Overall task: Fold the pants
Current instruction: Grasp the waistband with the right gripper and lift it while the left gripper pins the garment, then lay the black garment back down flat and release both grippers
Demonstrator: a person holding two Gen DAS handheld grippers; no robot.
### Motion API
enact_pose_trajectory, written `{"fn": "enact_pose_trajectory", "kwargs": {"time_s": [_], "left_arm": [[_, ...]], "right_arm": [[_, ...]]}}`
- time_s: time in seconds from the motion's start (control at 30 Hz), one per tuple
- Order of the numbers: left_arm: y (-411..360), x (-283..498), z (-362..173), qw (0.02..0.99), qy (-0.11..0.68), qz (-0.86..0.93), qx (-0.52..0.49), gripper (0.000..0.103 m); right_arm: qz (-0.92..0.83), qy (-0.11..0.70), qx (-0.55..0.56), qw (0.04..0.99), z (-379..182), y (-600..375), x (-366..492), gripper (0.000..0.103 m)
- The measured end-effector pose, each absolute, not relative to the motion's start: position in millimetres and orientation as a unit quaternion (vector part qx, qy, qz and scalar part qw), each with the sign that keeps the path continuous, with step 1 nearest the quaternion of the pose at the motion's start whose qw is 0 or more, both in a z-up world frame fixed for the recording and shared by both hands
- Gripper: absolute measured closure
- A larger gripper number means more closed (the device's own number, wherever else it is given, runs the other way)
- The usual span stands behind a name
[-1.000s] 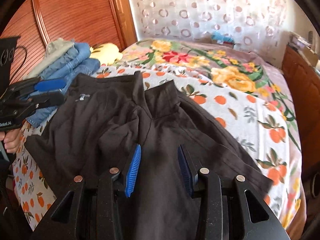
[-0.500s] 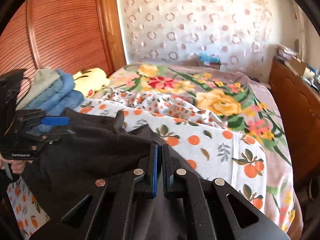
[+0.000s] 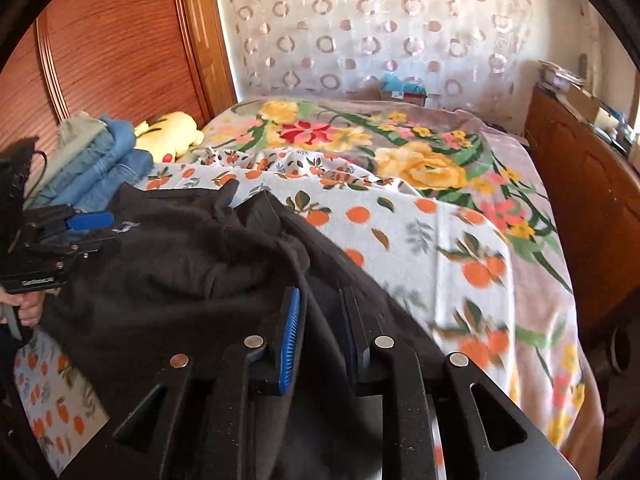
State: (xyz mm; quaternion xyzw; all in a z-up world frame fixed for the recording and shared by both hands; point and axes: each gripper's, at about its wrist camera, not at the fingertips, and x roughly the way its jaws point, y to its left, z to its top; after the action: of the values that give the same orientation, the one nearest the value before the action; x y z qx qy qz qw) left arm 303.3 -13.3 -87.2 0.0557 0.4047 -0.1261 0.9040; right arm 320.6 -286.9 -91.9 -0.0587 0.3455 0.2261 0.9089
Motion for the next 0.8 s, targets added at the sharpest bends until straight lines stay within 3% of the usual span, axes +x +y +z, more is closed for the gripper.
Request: {"fn": "enact_pose_trajectory", "kwargs": {"time_s": [0.43,0.8], "left_arm": [[8,206,-71,0.918,0.371,-0.13,0.048,0.052],[31,171,-90,0.92,0.377,-0.09,0.053,0.052]], "right_arm": [[0.185,0.354,0.005,0.917,-100,-338,175,0.079],[0.143,0.333,0.053,0.931,-105,-338,128,0.079]]}}
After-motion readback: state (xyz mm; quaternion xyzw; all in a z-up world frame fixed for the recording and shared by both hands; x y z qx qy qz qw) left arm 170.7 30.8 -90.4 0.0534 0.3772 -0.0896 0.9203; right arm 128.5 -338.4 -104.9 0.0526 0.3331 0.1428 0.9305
